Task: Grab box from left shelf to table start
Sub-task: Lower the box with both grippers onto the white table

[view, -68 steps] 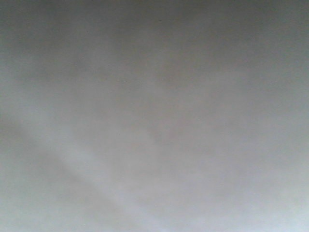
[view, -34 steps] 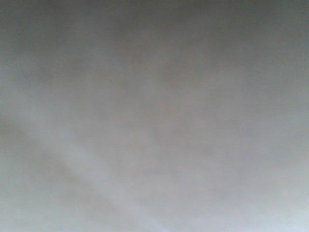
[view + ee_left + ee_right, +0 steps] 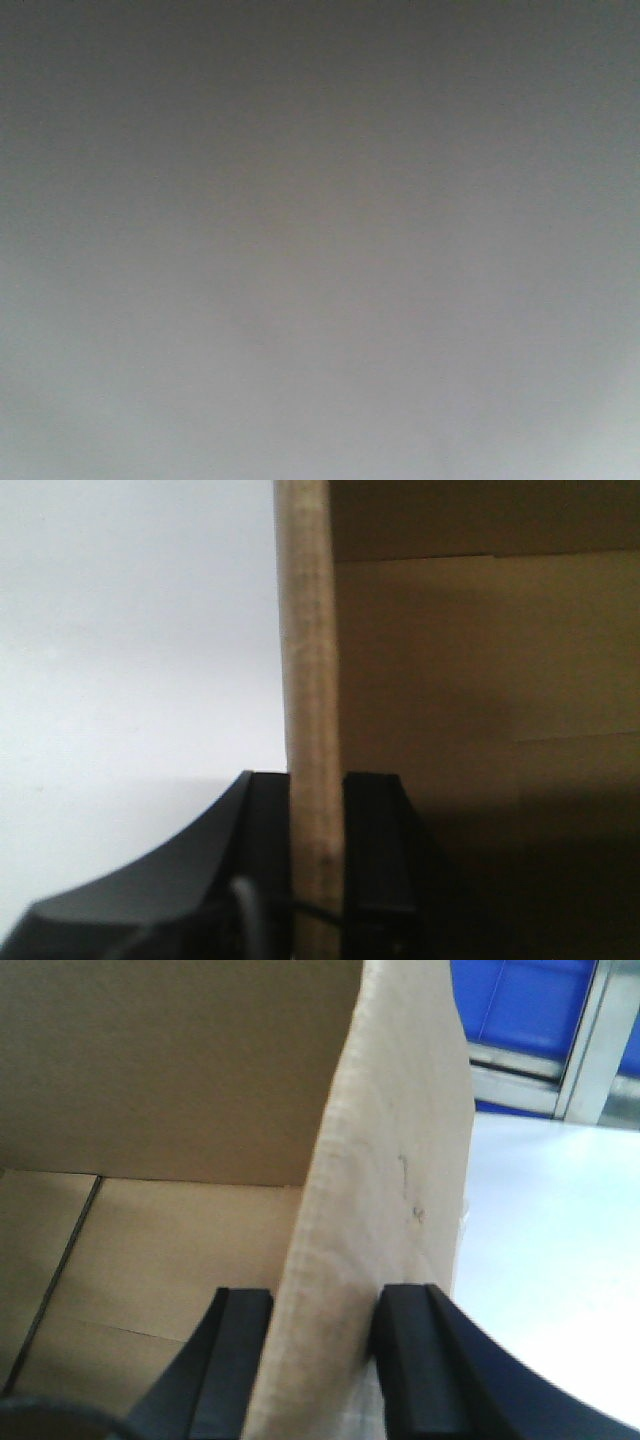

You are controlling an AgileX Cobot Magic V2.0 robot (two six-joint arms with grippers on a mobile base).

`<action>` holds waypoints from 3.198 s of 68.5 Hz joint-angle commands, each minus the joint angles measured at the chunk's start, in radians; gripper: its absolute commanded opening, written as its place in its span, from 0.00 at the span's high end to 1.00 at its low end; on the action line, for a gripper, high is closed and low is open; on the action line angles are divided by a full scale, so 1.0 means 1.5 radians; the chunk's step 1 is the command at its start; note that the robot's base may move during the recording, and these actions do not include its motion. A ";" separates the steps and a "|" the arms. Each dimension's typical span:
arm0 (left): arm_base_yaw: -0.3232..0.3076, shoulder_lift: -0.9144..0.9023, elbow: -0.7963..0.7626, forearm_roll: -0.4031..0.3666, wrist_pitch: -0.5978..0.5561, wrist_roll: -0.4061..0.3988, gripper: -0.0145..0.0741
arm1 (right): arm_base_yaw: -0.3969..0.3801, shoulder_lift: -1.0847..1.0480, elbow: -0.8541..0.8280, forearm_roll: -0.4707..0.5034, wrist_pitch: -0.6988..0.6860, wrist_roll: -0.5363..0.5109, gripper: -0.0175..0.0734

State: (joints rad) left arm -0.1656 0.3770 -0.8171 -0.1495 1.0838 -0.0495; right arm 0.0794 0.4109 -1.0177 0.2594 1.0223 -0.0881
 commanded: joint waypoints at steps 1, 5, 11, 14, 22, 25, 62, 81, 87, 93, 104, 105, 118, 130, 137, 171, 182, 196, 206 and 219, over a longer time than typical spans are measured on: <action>0.000 0.053 -0.074 0.024 -0.073 0.006 0.94 | -0.001 0.059 -0.057 -0.009 -0.073 0.001 0.74; 0.000 0.082 -0.099 0.024 -0.073 0.006 0.94 | -0.001 0.091 -0.073 -0.009 -0.054 0.001 0.74; 0.000 0.138 -0.139 0.025 -0.073 0.006 0.94 | -0.001 0.138 -0.098 -0.009 -0.024 0.001 0.74; 0.000 0.161 -0.154 0.028 -0.073 0.006 0.94 | -0.001 0.158 -0.107 -0.010 -0.011 0.001 0.74; 0.000 0.250 -0.212 0.041 -0.074 0.006 0.94 | -0.001 0.238 -0.141 -0.038 0.049 0.001 0.74; 0.000 0.278 -0.230 0.042 -0.076 0.006 0.94 | -0.001 0.265 -0.152 -0.053 0.067 0.001 0.74; 0.000 0.549 -0.370 0.067 -0.111 0.006 0.94 | -0.001 0.524 -0.191 -0.120 0.020 0.001 0.74; 0.000 0.642 -0.370 0.070 -0.117 0.006 0.94 | -0.001 0.617 -0.191 -0.124 -0.051 0.001 0.74; 0.000 0.663 -0.370 0.070 -0.117 0.006 0.94 | -0.001 0.634 -0.191 -0.127 -0.057 0.001 0.74; 0.000 0.682 -0.370 0.070 -0.117 0.006 0.94 | -0.001 0.645 -0.191 -0.132 -0.057 0.001 0.74; 0.000 0.696 -0.370 0.070 -0.105 0.024 0.93 | -0.001 0.646 -0.191 -0.141 -0.054 0.001 0.74; 0.000 0.696 -0.370 0.070 -0.103 0.026 0.92 | -0.001 0.646 -0.191 -0.144 -0.054 0.001 0.73; 0.000 0.698 -0.370 0.070 -0.098 0.028 0.50 | -0.001 0.646 -0.191 -0.150 -0.045 0.001 0.46; 0.000 0.698 -0.370 0.070 -0.083 0.028 0.19 | -0.001 0.646 -0.191 -0.150 -0.039 0.002 0.10; 0.000 0.698 -0.370 0.067 -0.074 0.028 0.19 | -0.001 0.643 -0.191 -0.151 -0.030 0.006 0.12; 0.000 0.596 -0.402 0.055 -0.049 0.028 0.19 | -0.001 0.531 -0.218 -0.151 -0.029 0.014 0.12; 0.000 0.516 -0.402 0.058 -0.047 0.028 0.24 | -0.001 0.458 -0.218 -0.151 -0.019 0.014 0.14; 0.000 0.401 -0.380 0.058 -0.046 0.028 0.46 | -0.001 0.347 -0.190 -0.151 -0.016 0.014 0.42; 0.000 0.317 -0.324 0.060 -0.049 0.028 0.68 | -0.001 0.258 -0.126 -0.151 -0.027 0.014 0.66; 0.000 0.189 -0.200 0.070 -0.078 0.028 0.95 | -0.001 0.123 0.003 -0.151 -0.072 0.014 0.74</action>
State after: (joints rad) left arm -0.1656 0.7317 -1.1552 -0.0476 1.0610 -0.0065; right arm 0.0814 0.6694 -1.0610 0.0427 1.0210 -0.0644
